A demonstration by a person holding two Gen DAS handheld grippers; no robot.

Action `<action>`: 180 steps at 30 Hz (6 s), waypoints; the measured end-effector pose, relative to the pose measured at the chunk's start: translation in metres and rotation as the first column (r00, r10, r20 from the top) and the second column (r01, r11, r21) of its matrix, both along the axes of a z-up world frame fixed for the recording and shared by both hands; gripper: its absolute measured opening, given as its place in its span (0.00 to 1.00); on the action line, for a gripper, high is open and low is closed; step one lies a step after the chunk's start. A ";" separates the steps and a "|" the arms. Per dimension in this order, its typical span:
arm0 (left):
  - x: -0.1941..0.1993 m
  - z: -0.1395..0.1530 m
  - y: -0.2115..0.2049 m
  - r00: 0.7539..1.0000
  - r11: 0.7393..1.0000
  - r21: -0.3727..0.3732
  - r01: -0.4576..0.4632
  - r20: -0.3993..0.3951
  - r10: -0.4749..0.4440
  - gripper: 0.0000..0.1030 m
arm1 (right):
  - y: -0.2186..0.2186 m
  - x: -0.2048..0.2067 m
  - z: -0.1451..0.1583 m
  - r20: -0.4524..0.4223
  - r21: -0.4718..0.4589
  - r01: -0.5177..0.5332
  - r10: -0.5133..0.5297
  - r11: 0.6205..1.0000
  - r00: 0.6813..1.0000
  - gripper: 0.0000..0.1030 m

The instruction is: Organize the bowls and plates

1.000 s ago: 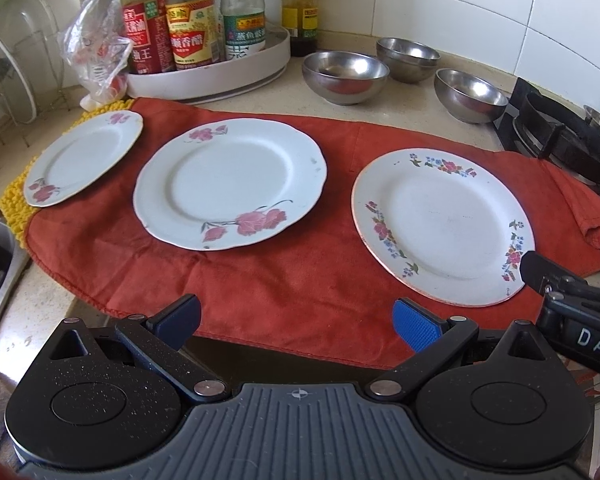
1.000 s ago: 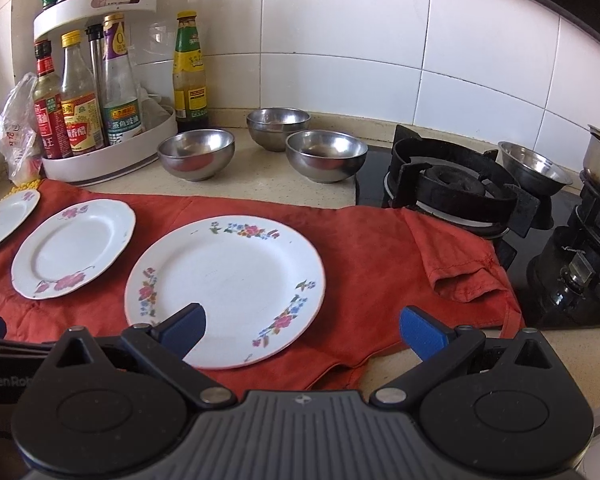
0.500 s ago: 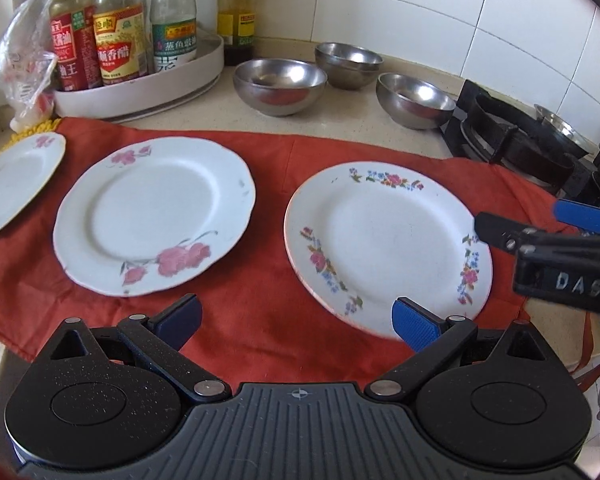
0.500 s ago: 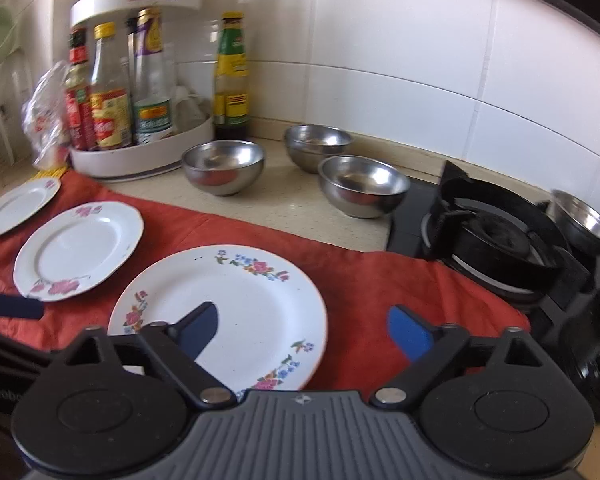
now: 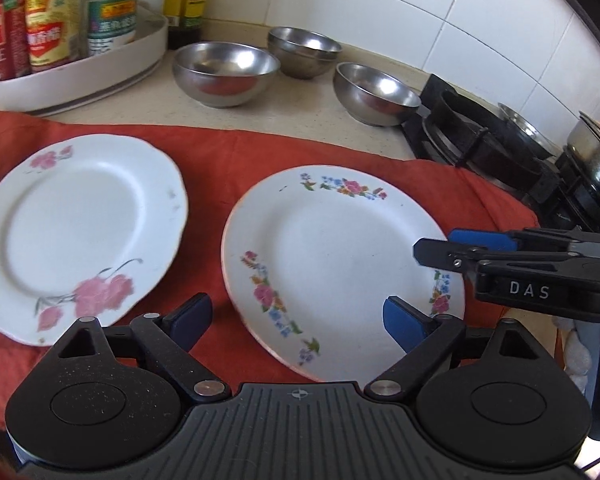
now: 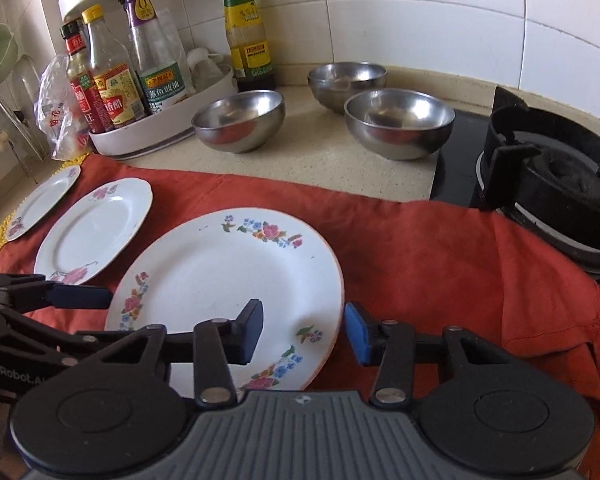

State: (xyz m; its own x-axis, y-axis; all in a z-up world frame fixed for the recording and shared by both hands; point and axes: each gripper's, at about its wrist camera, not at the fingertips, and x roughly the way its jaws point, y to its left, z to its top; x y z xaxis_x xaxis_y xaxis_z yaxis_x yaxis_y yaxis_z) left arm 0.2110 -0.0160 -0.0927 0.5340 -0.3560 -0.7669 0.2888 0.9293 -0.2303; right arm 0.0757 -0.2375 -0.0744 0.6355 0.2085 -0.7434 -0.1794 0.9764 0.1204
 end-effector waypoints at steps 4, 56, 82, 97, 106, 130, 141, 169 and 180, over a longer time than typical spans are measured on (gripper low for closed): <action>0.011 -0.004 -0.003 1.000 1.000 -0.008 0.015 -0.013 -0.015 0.91 | -0.005 0.005 -0.006 -0.031 0.051 0.001 0.000 0.999 1.000 0.42; 0.032 0.050 0.115 0.925 0.925 0.079 -0.371 0.123 0.361 0.98 | 0.081 0.082 0.021 0.000 0.197 -0.141 0.143 0.970 0.990 0.63; 0.044 0.028 0.159 0.905 0.902 0.073 -0.425 0.001 0.426 0.99 | 0.159 0.111 0.010 -0.037 0.099 -0.243 0.248 0.965 0.968 0.63; 0.055 0.023 0.150 0.885 0.879 0.121 -0.461 -0.013 0.466 0.99 | 0.165 0.119 -0.006 -0.101 0.095 -0.313 0.322 0.945 0.941 0.50; 0.061 0.017 0.147 0.876 0.873 0.122 -0.472 -0.044 0.480 0.98 | 0.164 0.124 -0.009 -0.114 0.104 -0.345 0.356 0.933 0.927 0.47; 0.077 0.003 0.137 0.887 0.874 0.185 -0.449 -0.029 0.461 0.90 | 0.161 0.120 -0.010 -0.090 0.096 -0.334 0.342 0.938 0.935 0.36; 0.073 0.010 0.137 0.891 0.878 0.185 -0.442 -0.023 0.453 0.88 | 0.157 0.116 -0.002 -0.089 0.123 -0.286 0.297 0.950 0.951 0.35; 0.082 0.029 0.085 0.967 0.952 0.170 -0.255 0.035 0.252 0.88 | 0.095 0.082 0.029 -0.033 0.142 -0.048 0.053 0.989 0.998 0.36; 0.092 0.028 0.027 0.998 0.985 0.160 -0.058 0.035 0.053 0.89 | 0.038 0.050 0.030 -0.047 0.129 0.158 -0.153 0.979 0.987 0.36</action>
State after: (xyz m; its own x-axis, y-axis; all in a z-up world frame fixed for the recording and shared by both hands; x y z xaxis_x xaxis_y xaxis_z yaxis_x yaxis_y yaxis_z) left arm 0.3025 0.0107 -0.0642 0.5737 -0.1984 -0.7947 0.2403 0.9683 -0.0683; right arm 0.1262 -0.1996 -0.0443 0.6406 0.2074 -0.7393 -0.0201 0.9670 0.2538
